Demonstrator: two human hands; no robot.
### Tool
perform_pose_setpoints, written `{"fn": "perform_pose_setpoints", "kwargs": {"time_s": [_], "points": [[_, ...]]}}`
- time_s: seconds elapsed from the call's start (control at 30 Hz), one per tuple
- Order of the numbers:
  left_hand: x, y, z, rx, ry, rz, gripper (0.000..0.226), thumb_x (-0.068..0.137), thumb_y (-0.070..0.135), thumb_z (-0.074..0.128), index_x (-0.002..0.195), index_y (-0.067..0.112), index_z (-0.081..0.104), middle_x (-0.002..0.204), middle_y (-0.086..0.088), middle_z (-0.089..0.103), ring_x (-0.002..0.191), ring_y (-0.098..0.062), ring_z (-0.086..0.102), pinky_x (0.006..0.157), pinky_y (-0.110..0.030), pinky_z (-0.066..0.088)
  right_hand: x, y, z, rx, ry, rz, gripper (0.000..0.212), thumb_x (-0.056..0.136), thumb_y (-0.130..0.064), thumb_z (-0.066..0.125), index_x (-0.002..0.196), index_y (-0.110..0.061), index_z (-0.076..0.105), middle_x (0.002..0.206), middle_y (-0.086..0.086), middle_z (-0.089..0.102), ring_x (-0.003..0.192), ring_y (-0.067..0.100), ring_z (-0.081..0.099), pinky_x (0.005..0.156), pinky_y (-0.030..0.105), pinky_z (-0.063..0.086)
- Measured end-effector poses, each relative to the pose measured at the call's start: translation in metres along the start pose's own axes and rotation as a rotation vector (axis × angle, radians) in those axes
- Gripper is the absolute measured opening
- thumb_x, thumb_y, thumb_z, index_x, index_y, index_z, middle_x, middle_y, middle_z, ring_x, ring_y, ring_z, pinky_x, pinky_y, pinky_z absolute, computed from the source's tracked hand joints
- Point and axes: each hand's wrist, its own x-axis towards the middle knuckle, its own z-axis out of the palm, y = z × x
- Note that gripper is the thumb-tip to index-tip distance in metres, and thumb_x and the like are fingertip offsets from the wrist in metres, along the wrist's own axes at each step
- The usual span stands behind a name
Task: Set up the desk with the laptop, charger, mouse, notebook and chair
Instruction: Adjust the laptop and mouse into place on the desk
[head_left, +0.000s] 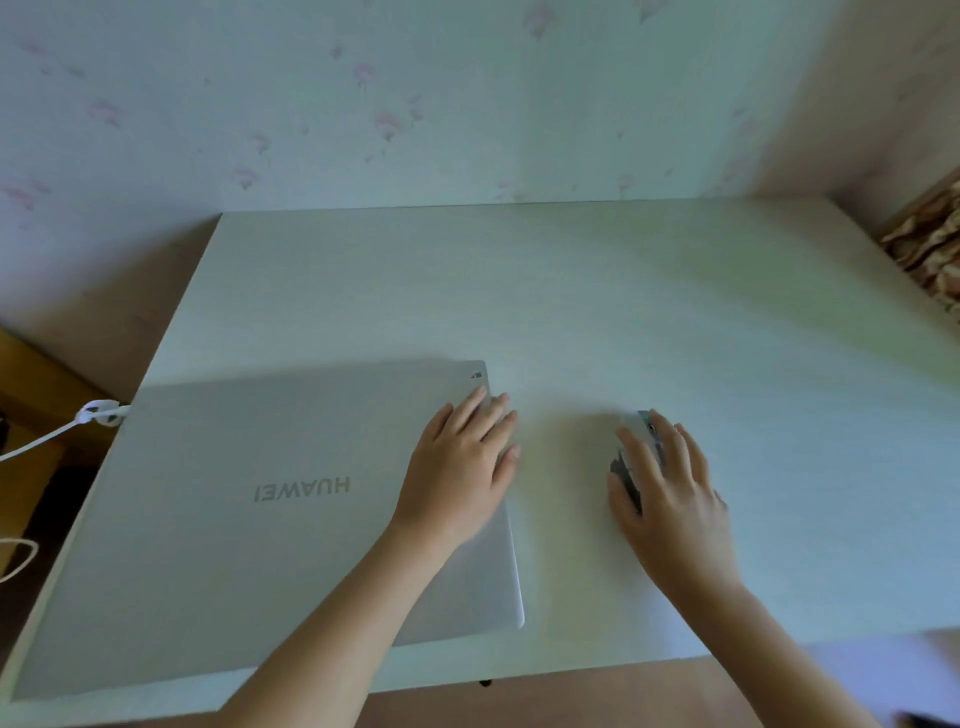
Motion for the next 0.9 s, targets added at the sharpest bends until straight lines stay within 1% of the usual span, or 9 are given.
{"fn": "perform_pose_setpoints", "kwargs": {"time_s": [0.1, 0.17, 0.27, 0.37, 0.43, 0.5, 0.63, 0.73, 0.9], "points": [[-0.003, 0.0, -0.002, -0.032, 0.002, 0.017, 0.041, 0.093, 0.032, 0.04, 0.117, 0.015, 0.068, 0.132, 0.002, 0.062, 0.127, -0.021, 0.053, 0.099, -0.041, 0.046, 0.002, -0.005, -0.001, 0.069, 0.004, -0.066, 0.031, 0.09, -0.019, 0.056, 0.121, -0.019, 0.058, 0.134, 0.01, 0.052, 0.124, 0.032, 0.047, 0.061, 0.044, 0.057], [-0.008, 0.002, -0.007, -0.095, 0.005, 0.004, 0.043, 0.093, 0.035, 0.04, 0.122, 0.016, 0.066, 0.134, 0.003, 0.06, 0.128, -0.018, 0.051, 0.101, -0.041, 0.045, 0.003, -0.009, -0.004, 0.215, -0.015, -0.046, 0.036, 0.088, -0.022, 0.059, 0.123, -0.024, 0.057, 0.137, 0.002, 0.049, 0.125, 0.025, 0.046, 0.069, 0.043, 0.056], [-0.014, 0.015, -0.019, -0.381, -0.018, -0.103, 0.049, 0.094, 0.045, 0.038, 0.134, 0.023, 0.055, 0.143, 0.009, 0.051, 0.136, -0.006, 0.037, 0.112, -0.034, 0.033, 0.006, -0.02, -0.015, 0.759, -0.045, 0.165, 0.037, 0.086, -0.026, 0.064, 0.121, -0.034, 0.058, 0.132, -0.008, 0.052, 0.118, 0.012, 0.052, 0.085, 0.036, 0.052], [-0.008, 0.036, -0.033, -0.655, -0.151, -0.146, 0.064, 0.086, 0.06, 0.045, 0.145, 0.038, 0.035, 0.153, 0.02, 0.032, 0.142, 0.004, 0.018, 0.117, -0.026, 0.02, 0.012, -0.033, -0.032, 1.447, -0.217, 0.505, 0.031, 0.085, -0.024, 0.063, 0.115, -0.032, 0.062, 0.11, -0.001, 0.069, 0.099, 0.017, 0.065, 0.071, 0.029, 0.053], [0.002, 0.048, -0.041, -0.763, -0.23, -0.194, 0.084, 0.076, 0.064, 0.061, 0.148, 0.042, 0.025, 0.155, 0.024, 0.023, 0.142, 0.006, 0.01, 0.116, -0.025, 0.015, 0.013, -0.036, -0.036, 1.7, -0.342, 0.607, 0.03, 0.091, -0.02, 0.05, 0.119, -0.022, 0.061, 0.114, 0.006, 0.069, 0.101, 0.022, 0.066, 0.074, 0.035, 0.053], [0.012, 0.054, -0.045, -0.831, -0.26, -0.279, 0.095, 0.07, 0.058, 0.075, 0.148, 0.043, 0.024, 0.152, 0.022, 0.028, 0.141, 0.003, 0.016, 0.114, -0.026, 0.02, 0.012, -0.039, -0.038, 1.875, -0.43, 0.644, 0.034, 0.094, -0.019, 0.04, 0.12, -0.018, 0.061, 0.119, 0.011, 0.066, 0.105, 0.025, 0.064, 0.079, 0.038, 0.056], [0.024, 0.053, -0.046, -0.946, -0.248, -0.383, 0.091, 0.06, 0.055, 0.084, 0.139, 0.039, 0.043, 0.132, 0.026, 0.05, 0.123, 0.008, 0.043, 0.103, -0.023, 0.039, 0.012, -0.048, -0.04, 2.094, -0.481, 0.688, 0.034, 0.081, -0.027, 0.05, 0.107, -0.017, 0.07, 0.113, 0.01, 0.068, 0.1, 0.025, 0.066, 0.077, 0.039, 0.057], [0.027, 0.053, -0.047, -0.976, -0.241, -0.391, 0.08, 0.063, 0.044, 0.086, 0.134, 0.036, 0.05, 0.129, 0.023, 0.055, 0.117, 0.01, 0.049, 0.1, -0.022, 0.043, 0.012, -0.051, -0.042, 2.14, -0.471, 0.716, 0.032, 0.082, -0.029, 0.048, 0.097, -0.018, 0.074, 0.108, 0.009, 0.07, 0.095, 0.023, 0.068, 0.071, 0.036, 0.057], [0.029, 0.049, -0.043, -0.992, -0.201, -0.36, 0.07, 0.067, 0.044, 0.08, 0.131, 0.044, 0.051, 0.127, 0.021, 0.058, 0.123, 0.007, 0.046, 0.106, -0.03, 0.04, 0.013, -0.051, -0.038, 2.169, -0.467, 0.747, 0.047, 0.075, -0.033, 0.059, 0.119, -0.015, 0.062, 0.121, 0.011, 0.065, 0.104, 0.025, 0.066, 0.072, 0.038, 0.056]]}}
